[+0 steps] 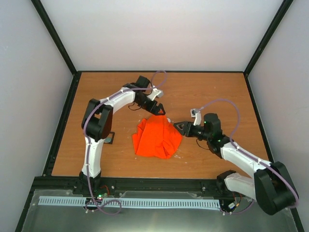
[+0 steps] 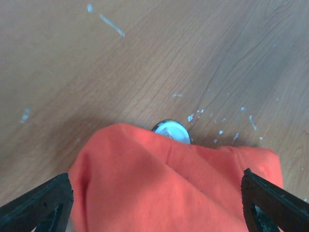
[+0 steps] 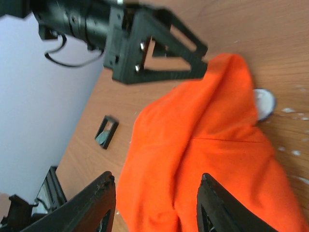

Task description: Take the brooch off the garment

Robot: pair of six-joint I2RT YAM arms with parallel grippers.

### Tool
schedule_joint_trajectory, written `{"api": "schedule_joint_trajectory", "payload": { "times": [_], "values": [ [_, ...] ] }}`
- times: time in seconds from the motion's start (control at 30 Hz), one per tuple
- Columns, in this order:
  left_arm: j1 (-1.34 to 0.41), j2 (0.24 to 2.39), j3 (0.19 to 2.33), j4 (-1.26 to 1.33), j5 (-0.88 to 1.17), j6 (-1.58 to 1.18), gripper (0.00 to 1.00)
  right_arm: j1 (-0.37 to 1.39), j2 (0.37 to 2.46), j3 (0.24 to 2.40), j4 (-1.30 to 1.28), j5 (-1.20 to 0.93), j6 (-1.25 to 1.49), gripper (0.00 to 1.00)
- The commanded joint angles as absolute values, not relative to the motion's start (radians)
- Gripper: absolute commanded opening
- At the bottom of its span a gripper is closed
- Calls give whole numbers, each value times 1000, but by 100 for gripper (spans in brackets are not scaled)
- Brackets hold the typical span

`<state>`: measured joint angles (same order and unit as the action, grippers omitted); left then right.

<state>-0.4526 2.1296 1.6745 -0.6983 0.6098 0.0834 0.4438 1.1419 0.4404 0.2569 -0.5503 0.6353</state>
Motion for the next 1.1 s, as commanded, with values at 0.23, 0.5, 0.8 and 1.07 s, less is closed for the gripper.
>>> {"api": "schedule_joint_trajectory", "payload": {
  "times": [0.23, 0.5, 0.8, 1.07],
  "values": [
    [-506, 2266, 1778, -818, 489, 99, 76, 302, 1035, 435, 139, -577, 626, 45],
    [-510, 2200, 1859, -928, 778, 214, 11, 252, 1044, 465, 155, -614, 622, 41],
    [-539, 1947, 2052, -1178, 960, 529, 1, 214, 1060, 525, 186, -664, 556, 48],
    [-578, 1714, 1951, -1295, 948, 758, 1, 213, 965, 521, 311, -816, 491, 60]
  ]
}}
